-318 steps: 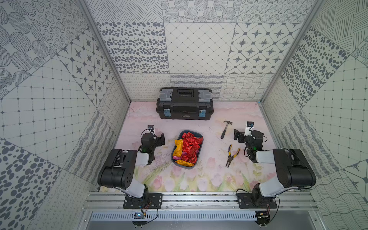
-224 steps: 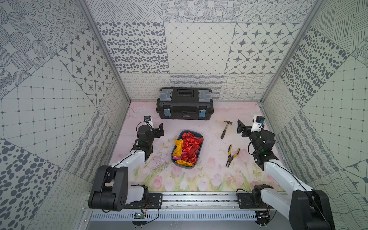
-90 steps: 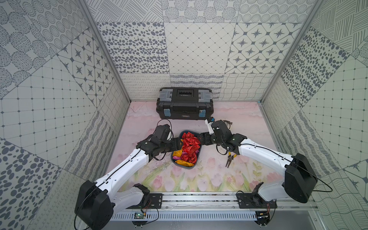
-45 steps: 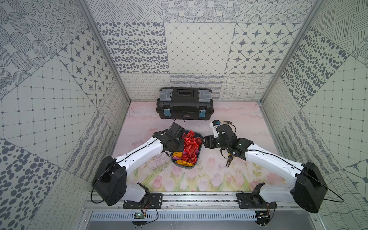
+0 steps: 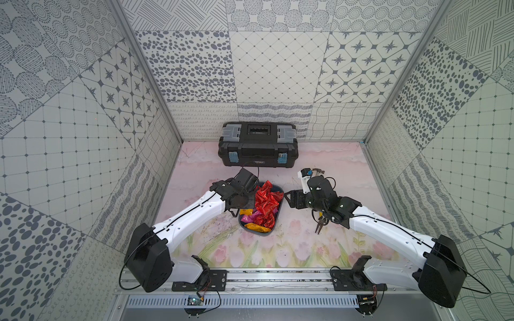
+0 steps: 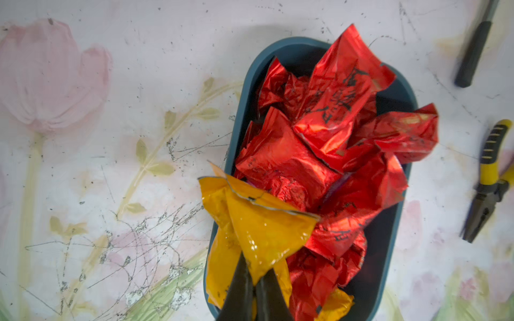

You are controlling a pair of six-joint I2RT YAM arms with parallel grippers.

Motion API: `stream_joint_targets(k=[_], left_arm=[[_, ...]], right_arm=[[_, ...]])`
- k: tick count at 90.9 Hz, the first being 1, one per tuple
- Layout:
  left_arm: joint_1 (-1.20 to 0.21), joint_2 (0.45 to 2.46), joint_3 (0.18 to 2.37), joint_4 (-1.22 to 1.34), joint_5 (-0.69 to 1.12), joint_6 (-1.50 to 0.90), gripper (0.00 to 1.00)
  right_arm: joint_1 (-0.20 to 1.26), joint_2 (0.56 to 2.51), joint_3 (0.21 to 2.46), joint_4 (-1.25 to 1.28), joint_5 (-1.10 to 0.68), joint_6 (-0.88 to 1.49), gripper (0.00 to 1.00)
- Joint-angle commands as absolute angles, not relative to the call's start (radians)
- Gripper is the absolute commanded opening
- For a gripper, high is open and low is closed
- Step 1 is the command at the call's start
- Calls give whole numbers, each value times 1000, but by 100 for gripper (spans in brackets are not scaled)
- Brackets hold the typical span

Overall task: Take the tea bags out of the storage box
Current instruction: Pick up the tea bag from the storage box, then place the tea bag at the center of the board.

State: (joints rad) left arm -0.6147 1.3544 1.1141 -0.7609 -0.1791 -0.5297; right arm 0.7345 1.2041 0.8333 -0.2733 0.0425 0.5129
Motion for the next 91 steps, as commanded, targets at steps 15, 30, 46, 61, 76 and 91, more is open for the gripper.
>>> stream_joint_targets(k=[15, 30, 46, 61, 76, 91], left_arm=[[-836, 1332, 1229, -945, -256, -749, 7], [-1039, 1485, 1340, -933, -310, -869, 7], [-1126, 1667, 1465, -911, -327, -923, 8], [-1174, 1812, 1513, -854, -320, -1021, 6], [-1197, 1968, 1610, -932, -330, -1085, 2], [-1197, 2016, 1617, -937, -334, -1127, 15]], right_arm=[[729, 1080, 763, -277, 189, 632, 75], [725, 992, 722, -367, 266, 696, 75], [720, 927, 727, -529, 303, 766, 75], [716, 903, 735, -670, 289, 860, 74], [716, 894, 733, -755, 214, 954, 74], [715, 906, 695, -775, 109, 987, 73]])
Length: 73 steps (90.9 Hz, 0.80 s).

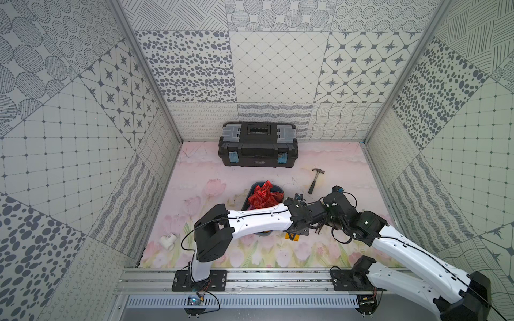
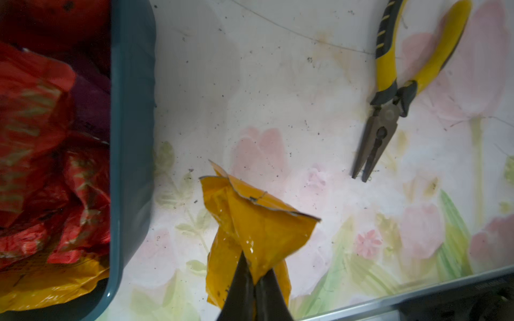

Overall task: Take the tea bags out of the storage box
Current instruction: Place the tea bag at the center of the board, then pick up the tea bag from the center of the board.

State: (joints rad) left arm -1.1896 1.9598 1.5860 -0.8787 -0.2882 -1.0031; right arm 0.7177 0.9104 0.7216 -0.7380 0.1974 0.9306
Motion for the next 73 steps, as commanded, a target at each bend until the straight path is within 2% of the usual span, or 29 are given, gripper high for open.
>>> stream_joint_targets(k=[1, 8, 22, 43, 53, 63, 73], left_arm=[[-1198, 2018, 1617, -935, -333, -1125, 18], [-1198, 2016, 1607, -913, -328, -1115, 34], [-1197, 1978, 1593, -887, -314, -1100, 49], [-1196, 1739, 1501, -842, -386, -1101, 52], [-1157, 1600, 1440, -855, -417, -1049, 51], [-1013, 1445, 1322, -845, -351, -985, 50], [-782, 1297, 1204, -838, -164, -860, 50]], right_arm=[[715, 908, 692, -776, 104, 988, 73], [715, 905, 680, -781, 87, 992, 73], [716, 890, 678, -791, 98, 975, 73], [716, 882, 689, -813, 57, 938, 71], [725, 959, 708, -770, -31, 894, 66], [766, 1091, 757, -722, -100, 868, 63], [838, 1193, 811, -712, -96, 870, 63]])
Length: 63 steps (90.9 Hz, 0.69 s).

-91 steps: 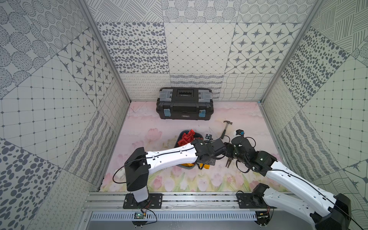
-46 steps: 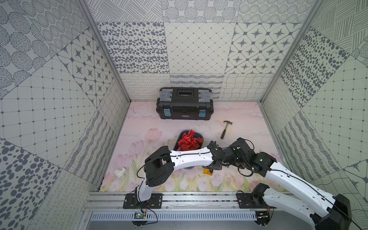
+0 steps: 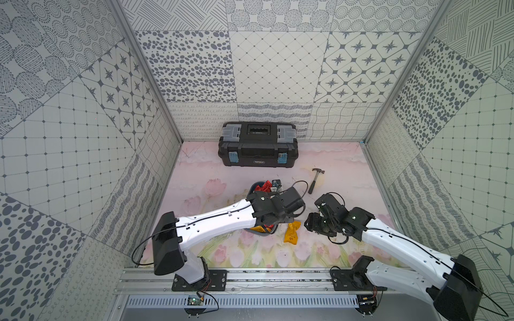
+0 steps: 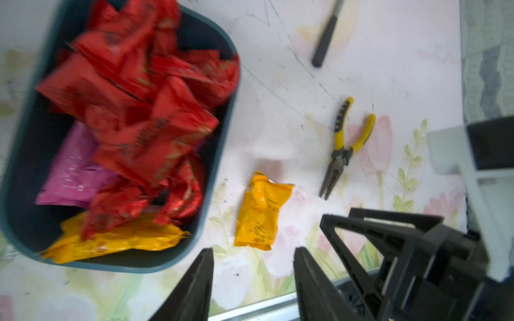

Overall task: Take the tea bags out of the storage box
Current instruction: Pick up the tea bag from the center of the board.

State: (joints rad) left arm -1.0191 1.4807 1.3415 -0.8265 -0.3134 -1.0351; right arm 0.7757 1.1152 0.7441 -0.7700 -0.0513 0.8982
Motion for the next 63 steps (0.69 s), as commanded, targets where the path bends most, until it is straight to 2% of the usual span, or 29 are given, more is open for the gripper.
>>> stream_joint_targets(k=[1, 17, 34, 54, 63], left_arm=[[-760, 1286, 1198, -839, -149, -844, 50], [-483, 1193, 1125, -916, -38, -591, 49], [-254, 1194, 1073, -889, 115, -442, 49], [-193, 1219, 1045, -790, 210, -361, 49], [-194, 1231, 1024, -740, 247, -318, 50]], right_arm=[[843, 1202, 815, -711, -93, 871, 63], [872, 1306, 852, -664, -59, 895, 58], [874, 1427, 899, -648, -88, 901, 42], [879, 1486, 904, -651, -79, 928, 28], [876, 1505, 928, -660, -69, 909, 15]])
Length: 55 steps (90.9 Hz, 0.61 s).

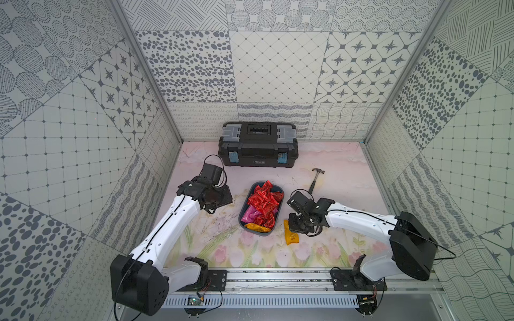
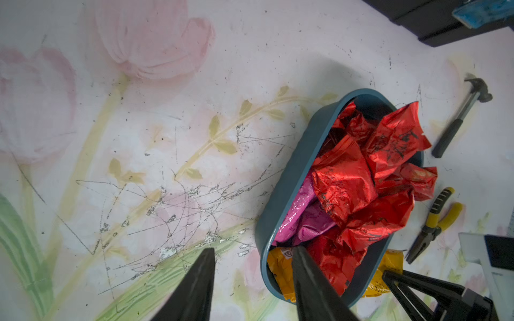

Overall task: Take the tea bags out of the storage box
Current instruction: Pick up the tea bag from the center of the board.

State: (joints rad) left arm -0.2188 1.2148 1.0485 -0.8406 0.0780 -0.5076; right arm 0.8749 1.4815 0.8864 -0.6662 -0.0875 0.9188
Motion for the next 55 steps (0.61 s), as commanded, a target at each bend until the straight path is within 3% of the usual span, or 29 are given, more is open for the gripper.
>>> stream_joint_targets(k=[1, 12, 41, 55], left_arm=[[-195, 1232, 1022, -737, 248, -313, 50], [-194, 1249, 999, -703, 257, -251, 51], [-207, 1323, 942, -582, 398, -144, 57], [-275, 1421, 969, -564, 306, -103, 57]], right_arm=[[875, 1506, 932, -662, -67, 905, 13], [866, 1509, 964, -682, -49, 874, 0], [735, 1416, 933, -677, -74, 851, 0], [678, 1385, 932, -677, -86, 831, 0]])
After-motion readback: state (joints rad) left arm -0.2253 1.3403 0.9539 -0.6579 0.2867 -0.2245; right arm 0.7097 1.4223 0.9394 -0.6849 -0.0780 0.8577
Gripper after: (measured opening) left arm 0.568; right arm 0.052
